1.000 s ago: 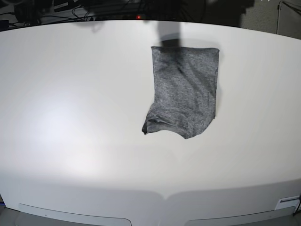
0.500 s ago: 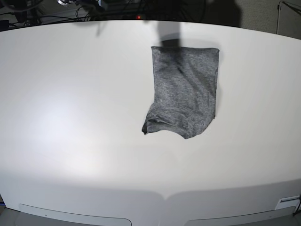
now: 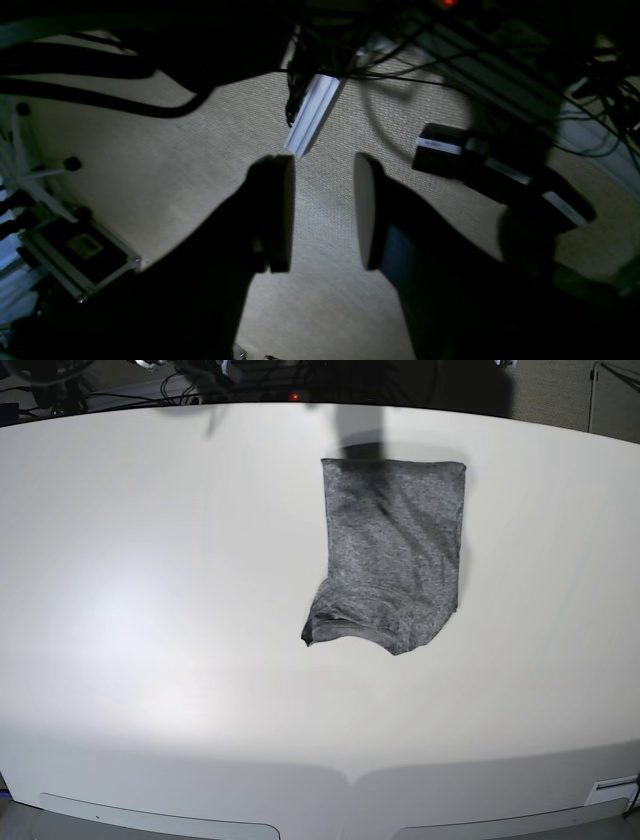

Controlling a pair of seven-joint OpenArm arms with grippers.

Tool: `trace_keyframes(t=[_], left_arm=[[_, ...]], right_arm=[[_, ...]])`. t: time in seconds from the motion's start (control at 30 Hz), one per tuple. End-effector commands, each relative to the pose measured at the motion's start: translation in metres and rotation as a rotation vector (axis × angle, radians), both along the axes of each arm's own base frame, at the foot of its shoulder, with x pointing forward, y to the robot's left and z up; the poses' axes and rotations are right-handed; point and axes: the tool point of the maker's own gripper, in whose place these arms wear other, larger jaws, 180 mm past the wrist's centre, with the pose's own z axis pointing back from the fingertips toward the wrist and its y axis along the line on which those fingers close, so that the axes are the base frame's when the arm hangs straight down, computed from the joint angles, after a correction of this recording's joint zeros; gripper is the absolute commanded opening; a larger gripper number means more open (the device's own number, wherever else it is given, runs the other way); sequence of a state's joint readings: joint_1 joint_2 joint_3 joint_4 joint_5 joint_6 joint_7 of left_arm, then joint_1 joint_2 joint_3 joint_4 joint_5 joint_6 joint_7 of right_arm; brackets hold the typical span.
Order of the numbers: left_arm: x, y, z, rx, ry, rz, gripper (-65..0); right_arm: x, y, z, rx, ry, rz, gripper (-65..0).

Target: Fold the T-shirt properly

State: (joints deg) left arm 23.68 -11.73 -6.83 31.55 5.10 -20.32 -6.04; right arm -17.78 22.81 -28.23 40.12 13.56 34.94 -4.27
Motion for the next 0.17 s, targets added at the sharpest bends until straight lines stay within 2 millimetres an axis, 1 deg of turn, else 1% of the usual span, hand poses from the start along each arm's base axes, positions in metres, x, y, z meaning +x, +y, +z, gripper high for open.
trace_keyframes(t=[0.0, 0.13], left_arm=[[-0.0109, 0.0047, 0.0024, 0.003, 0.011, -0.001, -39.0], [-0.0061, 0.0046, 0.0029, 0.003, -0.010, 0.002, -39.0]], right_arm=[[0.0006, -0.0018, 0.0018, 0.010, -0.006, -0.001, -44.4], [-0.0002, -0.0025, 0.0018, 0.008, -0.004, -0.001, -44.4]])
